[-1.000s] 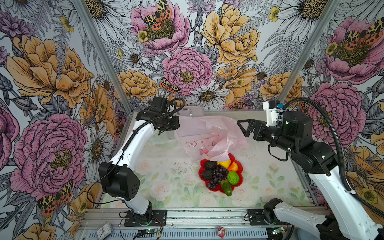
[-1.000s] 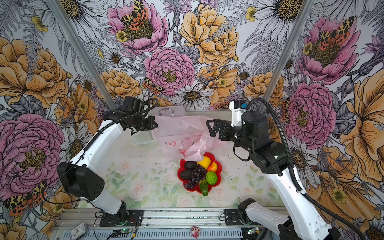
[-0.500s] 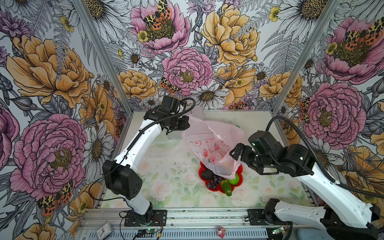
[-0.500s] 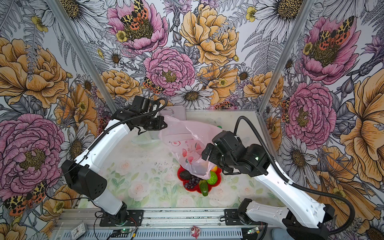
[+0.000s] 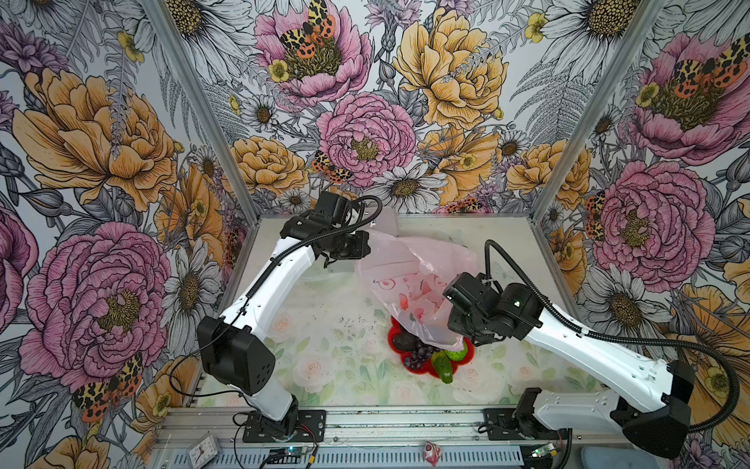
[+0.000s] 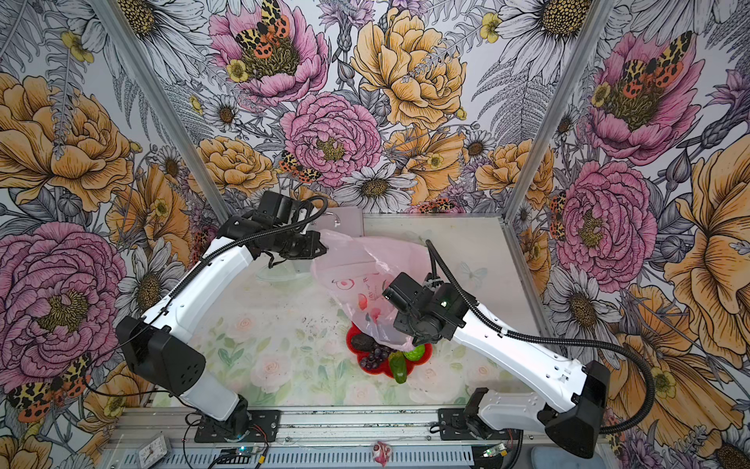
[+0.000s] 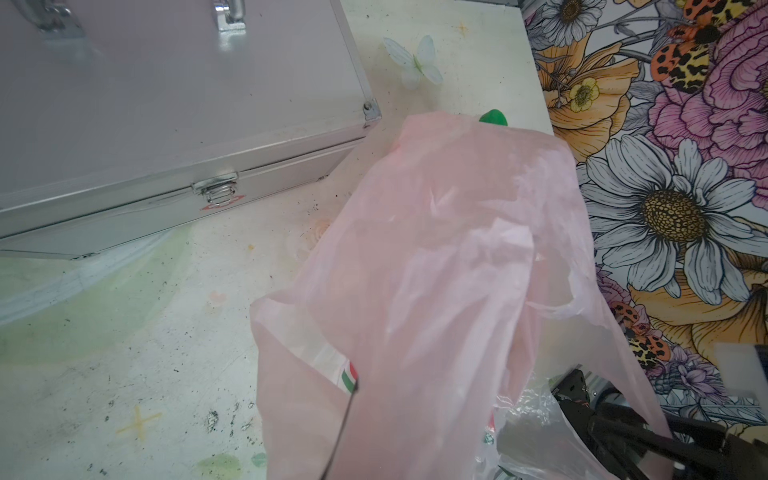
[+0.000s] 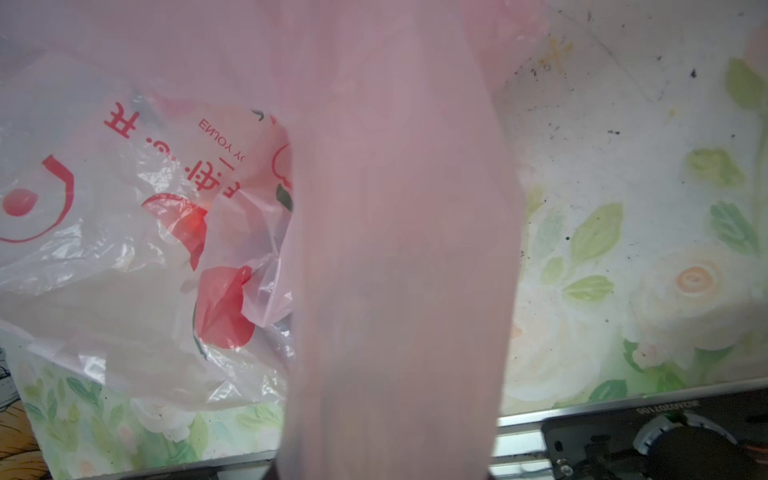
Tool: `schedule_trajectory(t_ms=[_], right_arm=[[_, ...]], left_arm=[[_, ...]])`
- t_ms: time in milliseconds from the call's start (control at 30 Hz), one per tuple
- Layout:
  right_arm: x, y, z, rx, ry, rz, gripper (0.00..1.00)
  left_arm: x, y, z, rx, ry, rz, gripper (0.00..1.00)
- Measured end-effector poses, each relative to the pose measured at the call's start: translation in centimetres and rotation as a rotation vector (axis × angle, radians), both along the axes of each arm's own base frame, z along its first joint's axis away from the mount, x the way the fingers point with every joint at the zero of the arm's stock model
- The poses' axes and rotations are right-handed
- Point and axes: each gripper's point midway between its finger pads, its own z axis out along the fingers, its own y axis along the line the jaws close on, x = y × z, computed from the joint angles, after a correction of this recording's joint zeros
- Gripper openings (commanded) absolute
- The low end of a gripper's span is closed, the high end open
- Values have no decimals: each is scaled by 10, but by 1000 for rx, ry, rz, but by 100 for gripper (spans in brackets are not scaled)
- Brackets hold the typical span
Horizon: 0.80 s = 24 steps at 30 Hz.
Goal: Place the fruits into the plastic bag
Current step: Shake the plastic bag at the middle-left of the table.
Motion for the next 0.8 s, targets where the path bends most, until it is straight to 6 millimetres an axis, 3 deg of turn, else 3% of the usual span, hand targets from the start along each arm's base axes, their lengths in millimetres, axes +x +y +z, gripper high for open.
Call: schedule_trajectory(t_ms=[100, 167, 233, 333, 433, 533, 567, 633, 733, 800], right_arm=[[2, -4, 11, 16, -44, -18, 0], [9, -5, 31, 30, -97, -19, 0], [22, 1, 69, 55, -192, 3, 0], [52, 15, 158, 130, -410, 39, 0], [83, 12, 234, 154, -597, 47, 0], [124, 4, 296, 124, -758, 66, 0], [134, 6, 312, 118, -806, 83, 0], [157, 20, 368, 137, -995, 143, 0], [165, 42, 407, 160, -1170, 242, 0], [160, 52, 413, 157, -1201, 318, 0]], left_arm=[[-2, 2, 6, -7, -14, 5, 0], [-2, 5, 12, -7, -26, 23, 0], [1, 11, 24, 3, -66, 58, 0], [1, 23, 59, 8, -179, 128, 0], [1, 38, 110, -22, -315, 213, 0], [16, 55, 172, -88, -453, 309, 0], [22, 60, 189, -105, -495, 335, 0], [35, 68, 228, -135, -588, 385, 0], [35, 70, 284, -175, -741, 422, 0], [20, 61, 307, -184, -818, 405, 0]])
